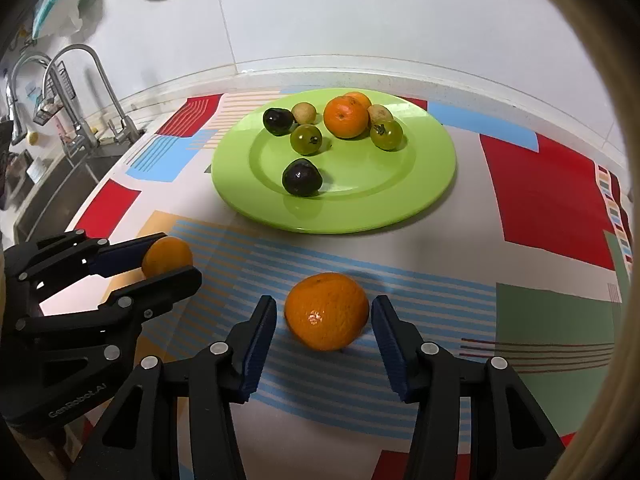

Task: Organize fruits
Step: 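Grasp an orange with the left tool while the right tool grasps another orange, then carry both oranges onto the green plate and open both tools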

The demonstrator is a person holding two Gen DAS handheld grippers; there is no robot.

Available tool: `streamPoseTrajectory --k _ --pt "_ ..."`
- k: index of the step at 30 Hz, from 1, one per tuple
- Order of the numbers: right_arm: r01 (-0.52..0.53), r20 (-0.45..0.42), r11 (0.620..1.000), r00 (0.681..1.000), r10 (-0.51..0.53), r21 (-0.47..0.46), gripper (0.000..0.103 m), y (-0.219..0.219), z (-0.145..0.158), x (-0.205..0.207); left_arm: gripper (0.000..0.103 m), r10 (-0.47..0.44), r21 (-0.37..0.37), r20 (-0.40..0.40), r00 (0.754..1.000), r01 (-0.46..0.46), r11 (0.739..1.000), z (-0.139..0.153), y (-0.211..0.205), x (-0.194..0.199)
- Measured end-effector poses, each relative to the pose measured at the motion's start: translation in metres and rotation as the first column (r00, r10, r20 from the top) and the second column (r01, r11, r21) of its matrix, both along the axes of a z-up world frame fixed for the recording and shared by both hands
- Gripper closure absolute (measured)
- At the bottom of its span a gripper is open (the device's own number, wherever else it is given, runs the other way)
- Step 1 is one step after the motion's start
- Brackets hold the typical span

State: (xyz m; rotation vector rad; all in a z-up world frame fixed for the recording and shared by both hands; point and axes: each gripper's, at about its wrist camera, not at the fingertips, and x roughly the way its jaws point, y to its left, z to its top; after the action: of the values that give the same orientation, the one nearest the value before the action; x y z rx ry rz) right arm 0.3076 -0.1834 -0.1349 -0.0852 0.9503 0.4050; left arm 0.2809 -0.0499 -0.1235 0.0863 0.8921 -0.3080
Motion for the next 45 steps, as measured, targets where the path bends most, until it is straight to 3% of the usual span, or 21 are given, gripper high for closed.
streamPoseTrajectory --k 13,32,45 --pt "0.025 0.02 1.0 0.999 -0.025 0.009 0.06 -0.003 0.008 -0.008 0.07 -0.003 -0.016 0.028 1.0 0.003 1.0 0.011 0.002 -0.009" --pt "0.075 0.207 0.993 0.974 -0.092 0.087 0.06 -0.016 0.086 -0.066 0.07 0.003 -0.081 0.149 0.989 0.009 0.997 0.076 0.005 -0.042" --pt "0.085 0.294 0.984 0.947 -0.127 0.154 0.06 -0.017 0.122 -0.048 0.07 0.037 -0.089 0.247 0.968 -0.015 0.996 0.113 0.008 -0.018"
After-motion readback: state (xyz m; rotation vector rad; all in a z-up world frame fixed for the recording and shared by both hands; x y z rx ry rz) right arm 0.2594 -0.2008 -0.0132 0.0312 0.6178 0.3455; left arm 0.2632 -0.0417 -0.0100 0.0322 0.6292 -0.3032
